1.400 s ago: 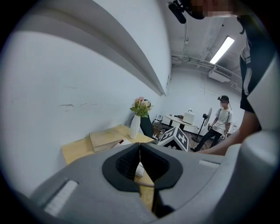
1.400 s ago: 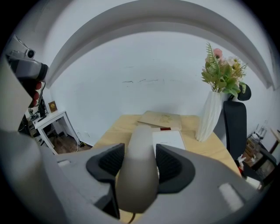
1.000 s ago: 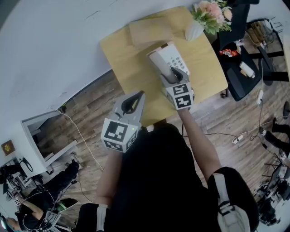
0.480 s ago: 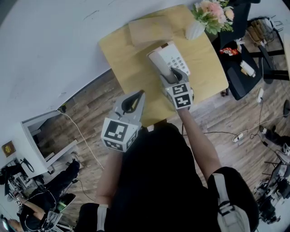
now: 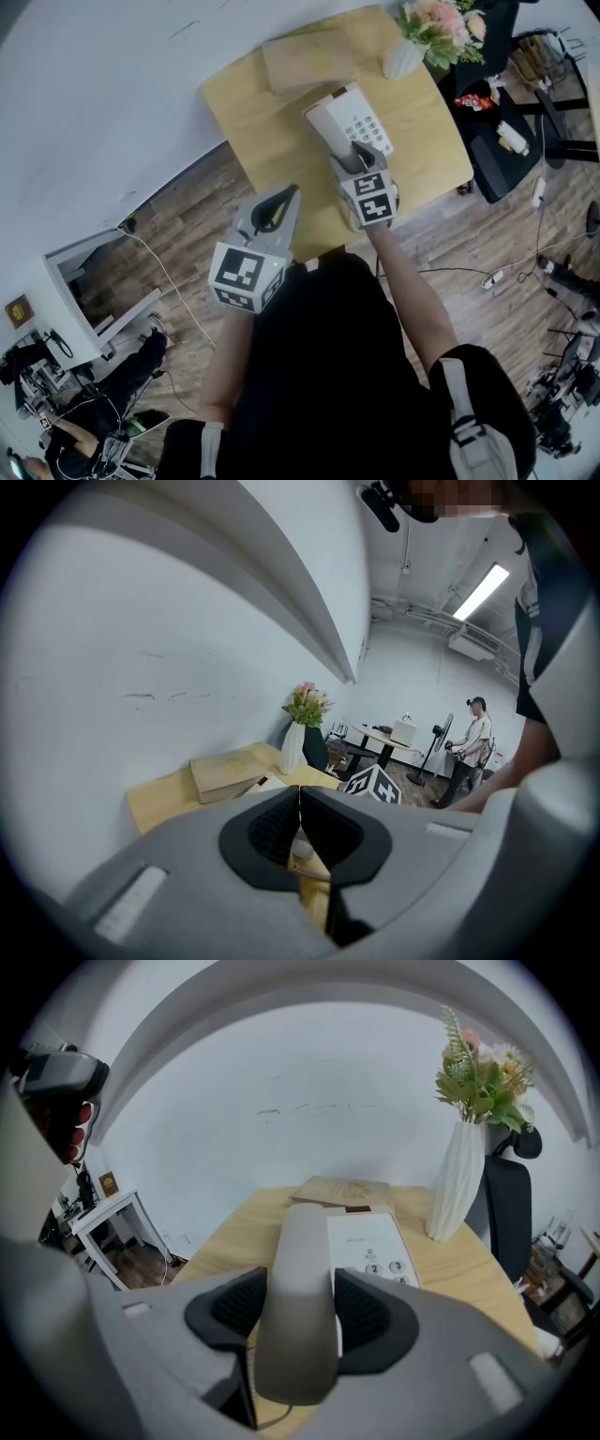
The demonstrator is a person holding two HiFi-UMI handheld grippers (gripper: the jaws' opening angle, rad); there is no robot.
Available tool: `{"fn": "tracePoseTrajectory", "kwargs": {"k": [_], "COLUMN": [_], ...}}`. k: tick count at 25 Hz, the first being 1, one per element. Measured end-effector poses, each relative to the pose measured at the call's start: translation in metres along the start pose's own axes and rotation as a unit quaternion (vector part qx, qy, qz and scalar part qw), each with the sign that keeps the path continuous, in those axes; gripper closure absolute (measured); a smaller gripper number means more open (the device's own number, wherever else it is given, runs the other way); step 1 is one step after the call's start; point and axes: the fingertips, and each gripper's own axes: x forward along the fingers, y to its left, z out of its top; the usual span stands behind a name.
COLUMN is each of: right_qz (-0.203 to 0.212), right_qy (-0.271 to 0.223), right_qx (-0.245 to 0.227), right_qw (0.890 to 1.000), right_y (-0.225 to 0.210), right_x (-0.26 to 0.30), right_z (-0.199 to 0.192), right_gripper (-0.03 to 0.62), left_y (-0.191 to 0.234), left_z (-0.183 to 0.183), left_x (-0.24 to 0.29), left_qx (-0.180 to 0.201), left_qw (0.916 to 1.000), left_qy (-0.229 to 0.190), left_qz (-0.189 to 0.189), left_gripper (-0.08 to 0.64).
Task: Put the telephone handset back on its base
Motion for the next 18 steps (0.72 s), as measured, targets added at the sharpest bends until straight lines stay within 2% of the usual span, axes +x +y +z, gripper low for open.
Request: {"fn": "tracePoseTrajectory", "kwargs": {"k": [18], "right_qz": [0.003], "right_qy": [0.024], "right_qx": [-0.006], "right_qw": [1.000], "right_y": [-0.001], "right_x": [0.020], "right_z": [-0.017], "right_gripper": [0.360], "left_y": [0.010], "left_z": [-0.003], "left_x": [0.003], "left_qx": [-0.003], "left_qw": [0.9999], "left_qy": [0.010], "left_qz": [0.006], "left_gripper": [0.548]}}
